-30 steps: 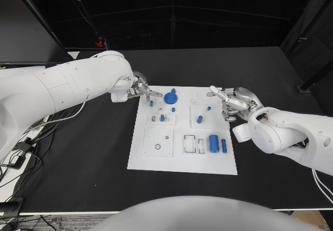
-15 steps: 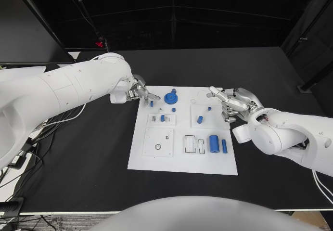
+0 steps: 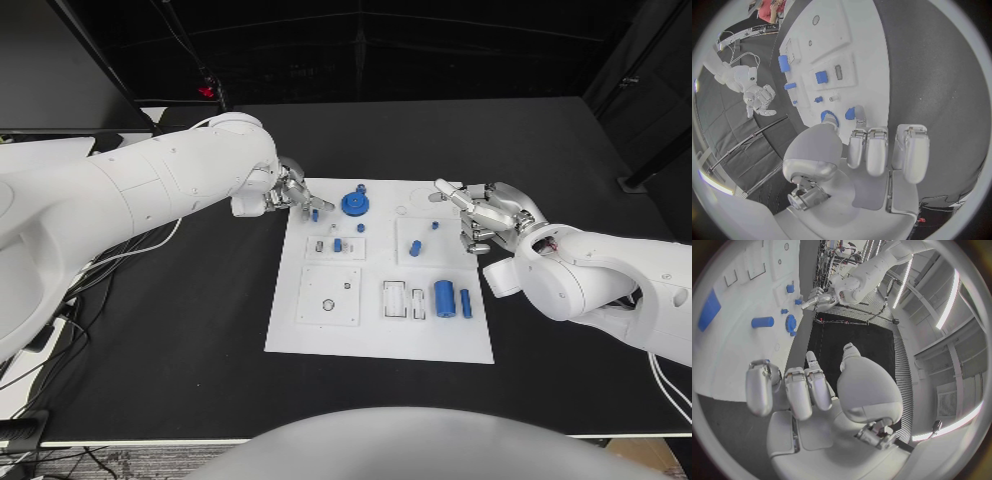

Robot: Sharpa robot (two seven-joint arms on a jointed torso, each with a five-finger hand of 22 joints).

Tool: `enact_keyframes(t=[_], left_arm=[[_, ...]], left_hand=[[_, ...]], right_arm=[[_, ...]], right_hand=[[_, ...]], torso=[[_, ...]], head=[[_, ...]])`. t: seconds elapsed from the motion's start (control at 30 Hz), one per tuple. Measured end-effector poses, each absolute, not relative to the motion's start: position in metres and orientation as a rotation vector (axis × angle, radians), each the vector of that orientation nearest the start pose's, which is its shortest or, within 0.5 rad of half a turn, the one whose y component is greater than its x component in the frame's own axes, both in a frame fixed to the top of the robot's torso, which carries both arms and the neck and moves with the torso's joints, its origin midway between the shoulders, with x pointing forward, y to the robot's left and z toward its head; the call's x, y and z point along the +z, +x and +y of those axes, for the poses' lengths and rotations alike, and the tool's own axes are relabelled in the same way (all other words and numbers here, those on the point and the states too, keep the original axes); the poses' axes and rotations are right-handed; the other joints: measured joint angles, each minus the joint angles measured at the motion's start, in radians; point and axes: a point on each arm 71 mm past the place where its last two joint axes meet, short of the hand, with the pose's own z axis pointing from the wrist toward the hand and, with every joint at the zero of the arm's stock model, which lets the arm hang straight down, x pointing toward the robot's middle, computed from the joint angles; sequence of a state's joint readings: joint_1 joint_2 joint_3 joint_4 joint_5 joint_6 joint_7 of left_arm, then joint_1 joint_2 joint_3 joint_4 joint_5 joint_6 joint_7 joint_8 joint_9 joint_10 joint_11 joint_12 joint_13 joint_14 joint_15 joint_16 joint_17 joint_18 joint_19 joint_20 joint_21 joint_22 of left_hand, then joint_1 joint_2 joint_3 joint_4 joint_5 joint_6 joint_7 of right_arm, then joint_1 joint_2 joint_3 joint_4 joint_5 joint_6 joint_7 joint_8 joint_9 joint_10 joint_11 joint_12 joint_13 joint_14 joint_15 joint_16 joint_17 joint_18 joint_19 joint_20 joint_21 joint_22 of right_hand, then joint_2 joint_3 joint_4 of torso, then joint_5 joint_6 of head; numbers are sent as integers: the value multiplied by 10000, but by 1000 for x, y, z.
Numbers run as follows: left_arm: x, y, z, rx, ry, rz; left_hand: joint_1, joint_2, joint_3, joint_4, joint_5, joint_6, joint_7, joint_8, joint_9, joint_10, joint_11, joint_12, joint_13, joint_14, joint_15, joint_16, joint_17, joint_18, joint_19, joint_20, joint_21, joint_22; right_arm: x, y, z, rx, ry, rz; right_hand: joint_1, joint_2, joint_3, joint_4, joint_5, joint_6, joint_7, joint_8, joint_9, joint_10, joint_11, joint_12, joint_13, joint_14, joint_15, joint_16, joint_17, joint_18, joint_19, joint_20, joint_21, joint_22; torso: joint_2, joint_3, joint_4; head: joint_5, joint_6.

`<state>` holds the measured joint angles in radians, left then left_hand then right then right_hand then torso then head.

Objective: Assemble the parts on the task board

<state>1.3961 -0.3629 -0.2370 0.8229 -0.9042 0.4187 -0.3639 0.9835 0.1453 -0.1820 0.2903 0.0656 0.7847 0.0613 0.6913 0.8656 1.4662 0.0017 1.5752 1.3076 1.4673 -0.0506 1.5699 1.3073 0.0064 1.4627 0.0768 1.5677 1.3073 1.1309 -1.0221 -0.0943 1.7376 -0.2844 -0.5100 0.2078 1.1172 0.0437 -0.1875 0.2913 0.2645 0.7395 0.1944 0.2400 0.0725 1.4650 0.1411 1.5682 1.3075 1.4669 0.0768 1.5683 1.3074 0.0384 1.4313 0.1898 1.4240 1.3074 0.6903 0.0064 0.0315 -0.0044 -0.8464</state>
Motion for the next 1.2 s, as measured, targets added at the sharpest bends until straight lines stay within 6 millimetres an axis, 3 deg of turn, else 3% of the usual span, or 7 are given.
enact_keyframes(t=[0.6,0.87,1.2], left_arm=[[-211,587,166,-3343,-1110,24708],[-212,587,164,-3351,-1060,24740],[-212,586,163,-3348,-1022,24789]], left_hand=[[185,263,0,0,0,90,-17,-116,-76,0,0,0,-1,0,0,0,0,0,37,-37,0,0],[469,763,0,0,208,259,-43,-233,-160,0,0,0,0,0,0,0,0,0,37,-37,0,0],[620,913,0,0,293,339,-53,-272,-184,0,0,0,0,0,0,0,0,0,37,-36,0,0]], right_arm=[[-216,428,-239,11963,10198,16197],[-217,427,-239,11961,10200,16199],[-217,427,-240,11949,10208,16203]], right_hand=[[0,0,0,0,79,0,0,0,0,0,0,0,0,0,0,0,0,0,0,0,0,0],[0,0,0,0,79,-32,-32,0,0,0,0,0,0,0,0,0,0,0,0,0,0,0],[0,0,0,0,79,-32,-32,0,0,0,0,0,0,0,0,0,0,-1,0,0,0,0]], torso=[[-4,5,1],[-4,7,3],[-4,7,4]], head=[[5,-41],[6,-46],[1,-60]])
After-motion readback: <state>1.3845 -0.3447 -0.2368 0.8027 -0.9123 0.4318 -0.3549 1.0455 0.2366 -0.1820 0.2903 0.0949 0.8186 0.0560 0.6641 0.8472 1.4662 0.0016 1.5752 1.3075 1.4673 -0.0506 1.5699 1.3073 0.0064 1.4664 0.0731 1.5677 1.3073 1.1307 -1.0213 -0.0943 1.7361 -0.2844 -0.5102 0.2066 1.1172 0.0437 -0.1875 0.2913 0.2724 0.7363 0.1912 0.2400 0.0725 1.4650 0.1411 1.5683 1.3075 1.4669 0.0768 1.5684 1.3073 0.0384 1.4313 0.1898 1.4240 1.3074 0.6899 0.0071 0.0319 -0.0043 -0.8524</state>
